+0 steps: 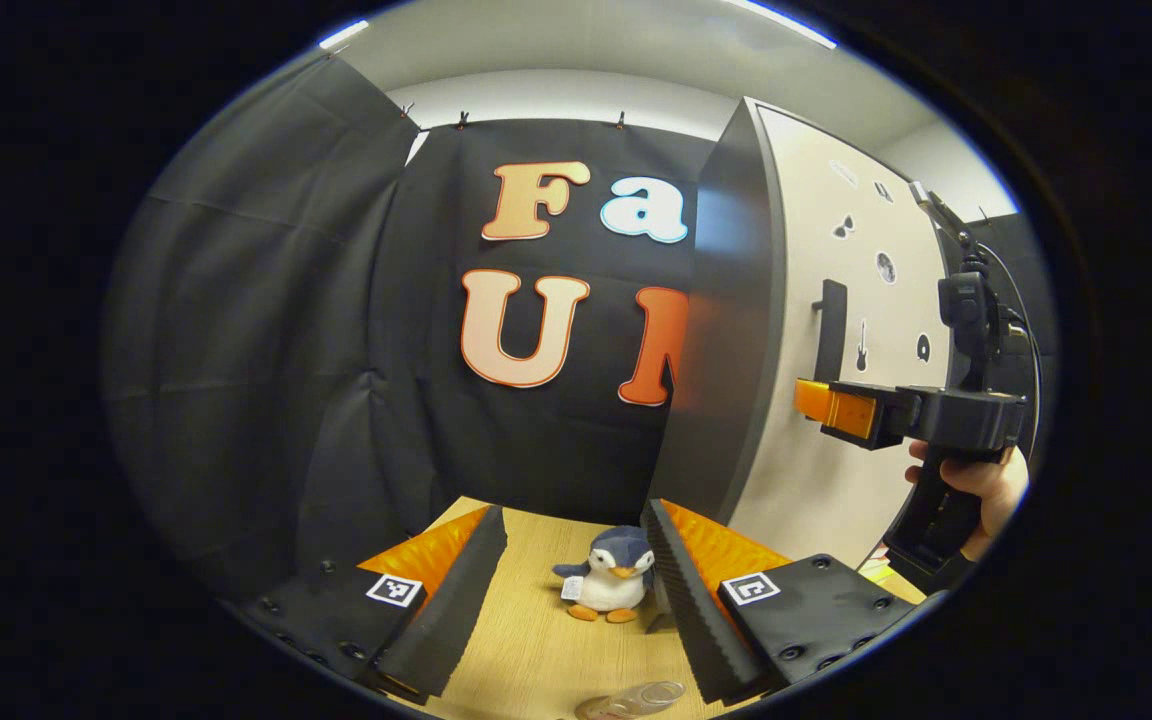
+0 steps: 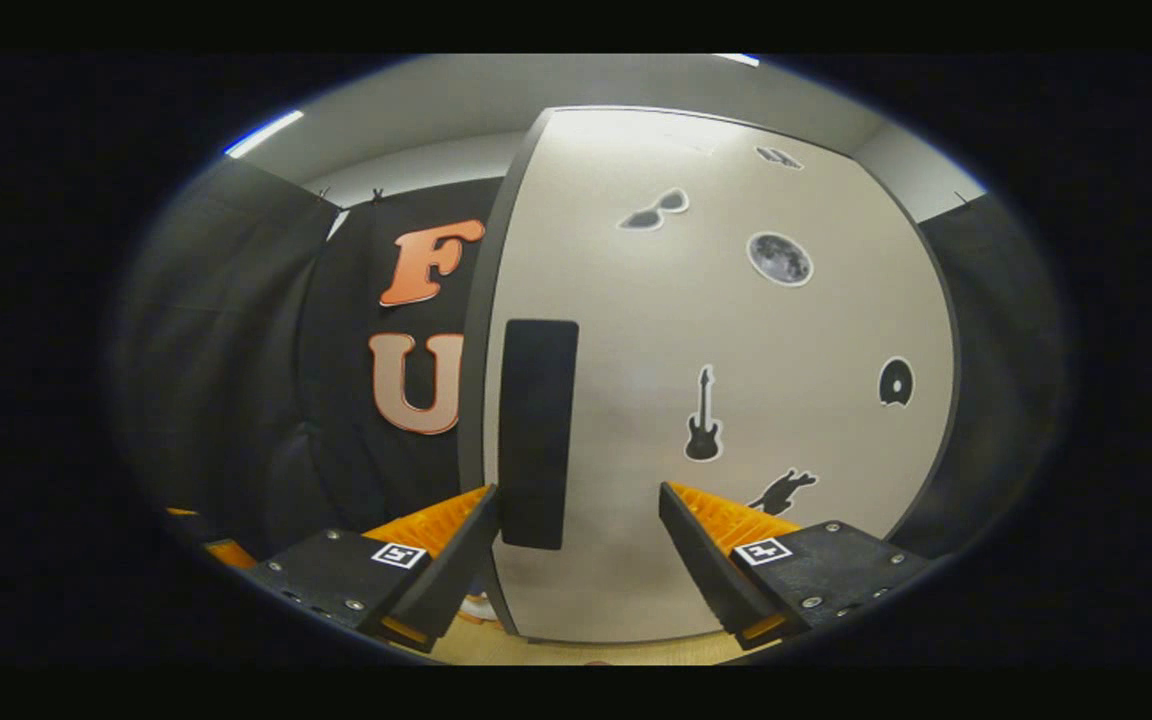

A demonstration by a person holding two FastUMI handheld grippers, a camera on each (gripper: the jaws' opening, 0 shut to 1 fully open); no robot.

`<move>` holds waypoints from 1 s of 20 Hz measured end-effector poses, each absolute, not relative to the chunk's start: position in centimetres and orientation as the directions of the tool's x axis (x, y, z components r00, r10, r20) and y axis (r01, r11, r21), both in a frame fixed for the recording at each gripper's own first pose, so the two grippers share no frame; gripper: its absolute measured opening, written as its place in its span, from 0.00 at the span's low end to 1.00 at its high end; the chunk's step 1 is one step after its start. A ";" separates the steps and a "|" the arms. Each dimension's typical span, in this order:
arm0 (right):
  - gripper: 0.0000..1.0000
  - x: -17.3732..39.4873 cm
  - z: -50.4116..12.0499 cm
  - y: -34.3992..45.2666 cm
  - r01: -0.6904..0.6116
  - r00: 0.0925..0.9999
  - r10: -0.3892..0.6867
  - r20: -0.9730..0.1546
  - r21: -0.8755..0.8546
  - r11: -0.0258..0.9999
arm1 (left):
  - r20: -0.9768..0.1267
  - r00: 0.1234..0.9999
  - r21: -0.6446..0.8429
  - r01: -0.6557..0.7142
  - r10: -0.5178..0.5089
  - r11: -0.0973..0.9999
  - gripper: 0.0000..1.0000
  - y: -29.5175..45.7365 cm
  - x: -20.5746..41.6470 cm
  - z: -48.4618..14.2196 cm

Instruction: Open the cabinet door with the right hand, grasp the bottle in the cabinet with the left hand and place it on the coaster, then close the cabinet door with the right hand.

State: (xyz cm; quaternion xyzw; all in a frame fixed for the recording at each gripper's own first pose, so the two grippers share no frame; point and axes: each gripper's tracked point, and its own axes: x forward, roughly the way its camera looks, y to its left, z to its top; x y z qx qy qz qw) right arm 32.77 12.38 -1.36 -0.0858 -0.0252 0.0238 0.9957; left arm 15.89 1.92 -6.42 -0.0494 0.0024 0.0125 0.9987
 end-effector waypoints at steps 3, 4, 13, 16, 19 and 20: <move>0.96 28.9 -0.1 12.2 -0.062 0.997 0.070 0.040 -0.185 0.981 | -0.007 1.000 -0.093 -0.023 0.023 0.995 0.93 0.9 14.4 -5.6; 0.95 27.4 0.2 11.8 -0.062 0.997 0.070 0.040 -0.185 0.981 | -0.003 1.000 -0.095 -0.018 0.017 0.995 0.90 0.2 14.0 -5.2; 0.95 12.9 3.3 5.4 0.001 0.996 0.013 0.085 -0.163 0.987 | 0.045 0.998 -0.060 0.040 -0.038 0.997 0.96 -6.7 7.2 -0.7; 0.95 8.4 3.0 3.3 0.029 0.997 -0.016 0.080 -0.158 0.987 | 0.064 0.996 -0.057 0.059 -0.056 0.997 0.96 -8.7 5.1 0.5; 0.95 5.0 2.2 2.4 0.030 0.998 -0.021 0.062 -0.139 0.990 | 0.075 0.995 -0.045 0.067 -0.064 0.997 0.93 -9.6 3.4 1.5; 0.95 4.1 2.0 2.0 0.034 0.998 -0.027 0.057 -0.138 0.990 | 0.084 0.994 -0.038 0.067 -0.064 0.997 0.93 -9.9 2.7 1.9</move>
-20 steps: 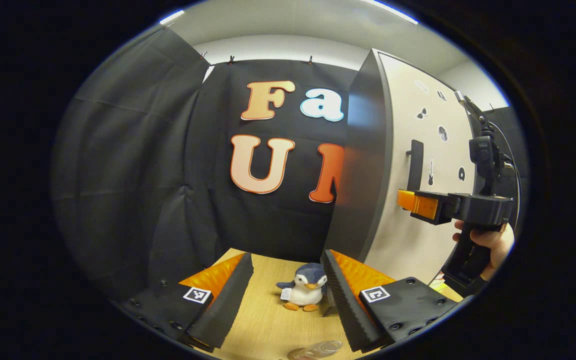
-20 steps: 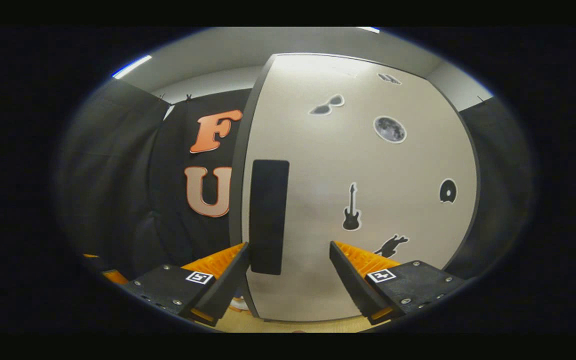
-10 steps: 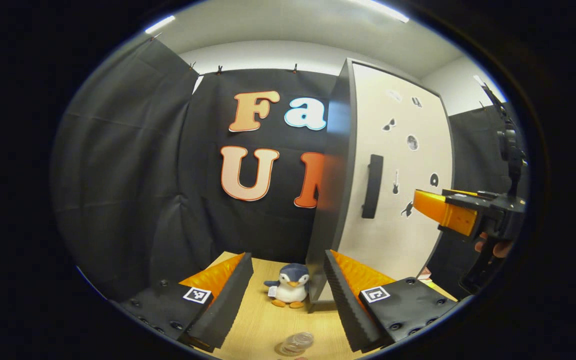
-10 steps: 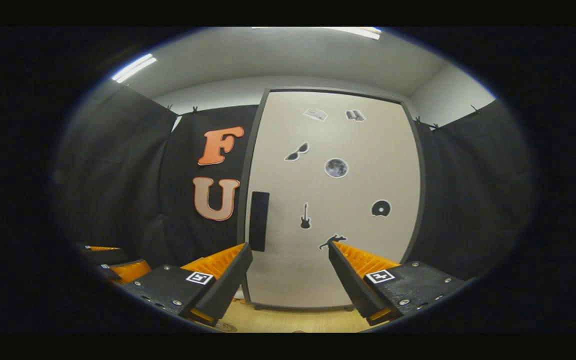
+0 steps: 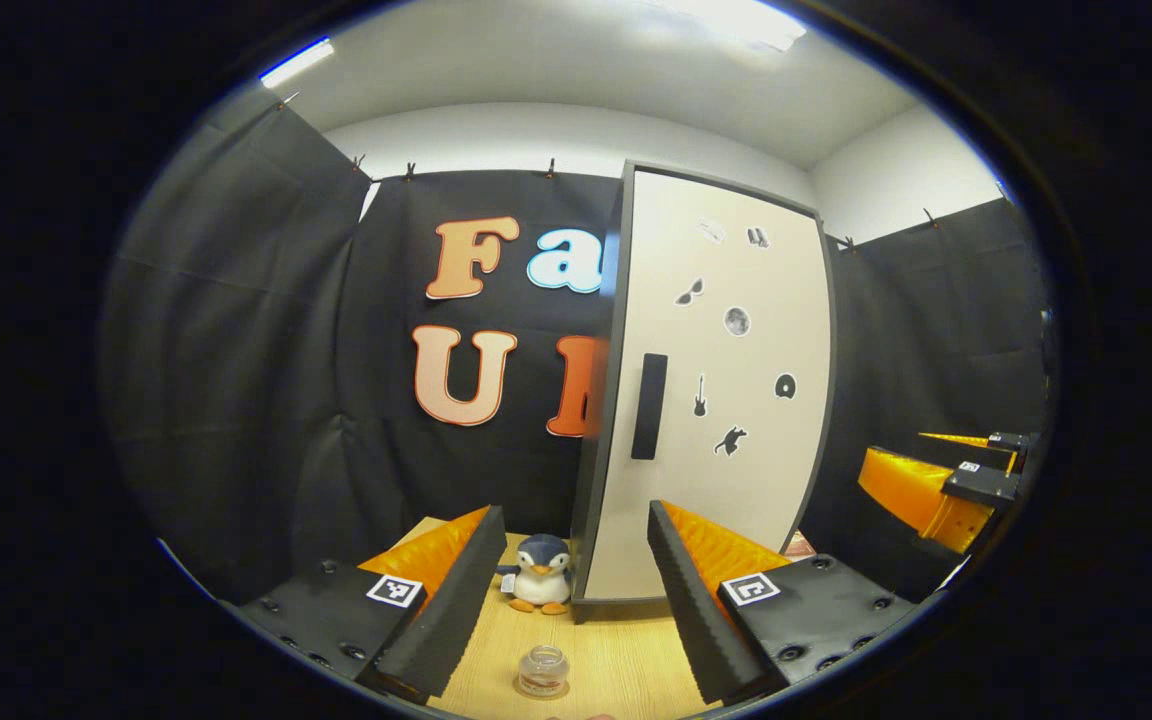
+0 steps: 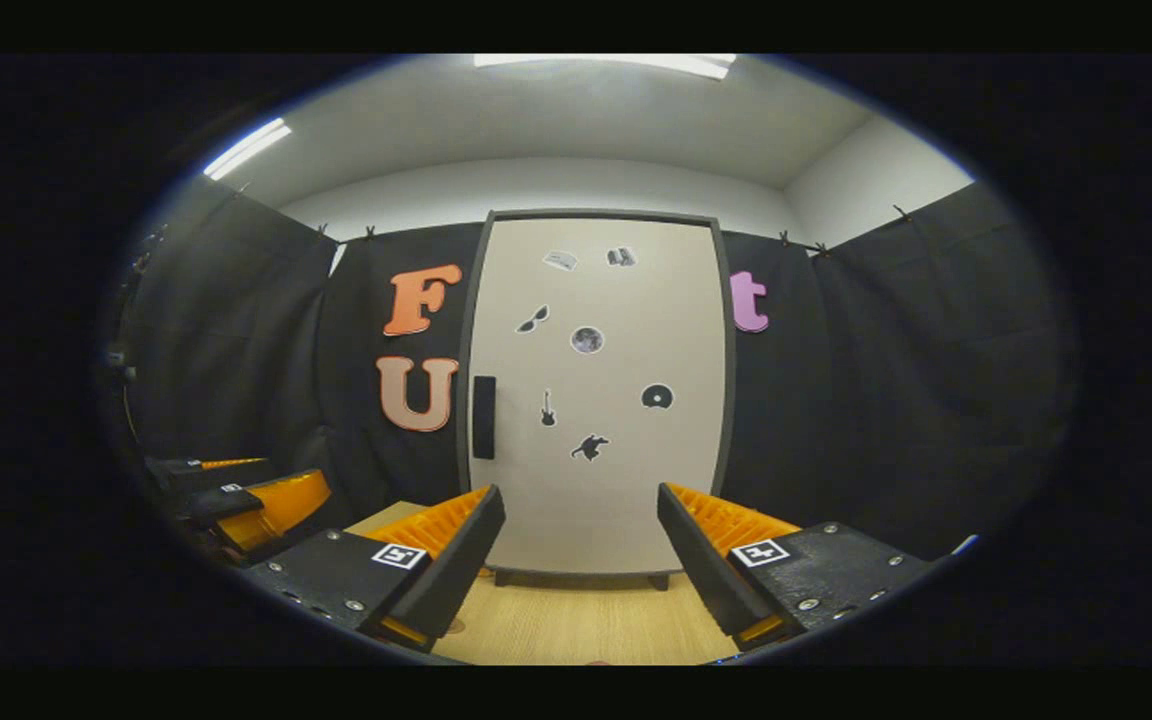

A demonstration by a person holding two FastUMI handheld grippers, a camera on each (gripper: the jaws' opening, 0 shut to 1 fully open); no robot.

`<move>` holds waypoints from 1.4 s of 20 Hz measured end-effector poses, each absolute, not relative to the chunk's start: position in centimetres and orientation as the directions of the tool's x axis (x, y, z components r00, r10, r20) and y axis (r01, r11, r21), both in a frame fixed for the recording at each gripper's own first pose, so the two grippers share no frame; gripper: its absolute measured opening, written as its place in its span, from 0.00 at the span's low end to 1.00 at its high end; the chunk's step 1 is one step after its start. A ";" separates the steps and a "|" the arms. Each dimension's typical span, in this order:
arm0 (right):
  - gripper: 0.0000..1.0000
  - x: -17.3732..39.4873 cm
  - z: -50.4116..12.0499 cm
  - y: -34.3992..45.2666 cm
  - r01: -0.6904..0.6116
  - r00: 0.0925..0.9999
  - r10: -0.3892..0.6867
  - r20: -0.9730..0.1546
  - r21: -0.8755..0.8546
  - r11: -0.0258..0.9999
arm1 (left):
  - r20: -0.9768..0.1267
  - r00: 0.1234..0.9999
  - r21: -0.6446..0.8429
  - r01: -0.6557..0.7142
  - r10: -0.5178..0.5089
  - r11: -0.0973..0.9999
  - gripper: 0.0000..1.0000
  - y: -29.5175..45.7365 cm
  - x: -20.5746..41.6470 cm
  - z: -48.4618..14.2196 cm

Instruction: Open the cabinet door with the right hand, grasp the bottle in the cabinet with the left hand and place it on the coaster, then close the cabinet door with the right hand.

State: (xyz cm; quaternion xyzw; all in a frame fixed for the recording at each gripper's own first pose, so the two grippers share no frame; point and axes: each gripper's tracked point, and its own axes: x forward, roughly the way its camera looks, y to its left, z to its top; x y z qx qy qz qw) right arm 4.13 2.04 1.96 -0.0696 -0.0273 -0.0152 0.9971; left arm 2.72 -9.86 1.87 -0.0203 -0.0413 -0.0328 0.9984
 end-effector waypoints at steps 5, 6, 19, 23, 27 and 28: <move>0.97 1.1 1.9 1.3 0.038 0.998 -0.032 0.054 -0.124 0.992 | 0.103 0.992 -0.009 0.071 -0.070 0.997 0.93 -10.8 0.7 2.6; 0.95 0.7 2.0 1.3 0.038 0.998 -0.031 0.057 -0.125 0.991 | 0.103 0.992 -0.004 0.073 -0.072 0.997 0.96 -10.9 0.4 2.6; 0.93 -0.1 1.6 0.6 0.020 0.999 -0.016 0.047 -0.096 0.995 | 0.102 0.992 0.013 0.072 -0.073 0.997 0.90 -11.3 0.2 2.4; 0.95 0.2 1.3 0.6 0.021 0.999 -0.017 0.044 -0.103 0.994 | 0.095 0.993 0.007 0.067 -0.068 0.998 0.93 -11.0 0.6 2.1; 0.95 0.7 1.2 0.2 0.022 0.999 -0.018 0.042 -0.095 0.995 | 0.093 0.994 0.011 0.064 -0.065 0.998 0.96 -11.0 1.0 1.9; 0.95 0.7 1.3 0.2 0.024 0.999 -0.020 0.044 -0.094 0.995 | 0.093 0.994 0.010 0.062 -0.063 0.998 0.90 -10.8 1.0 1.9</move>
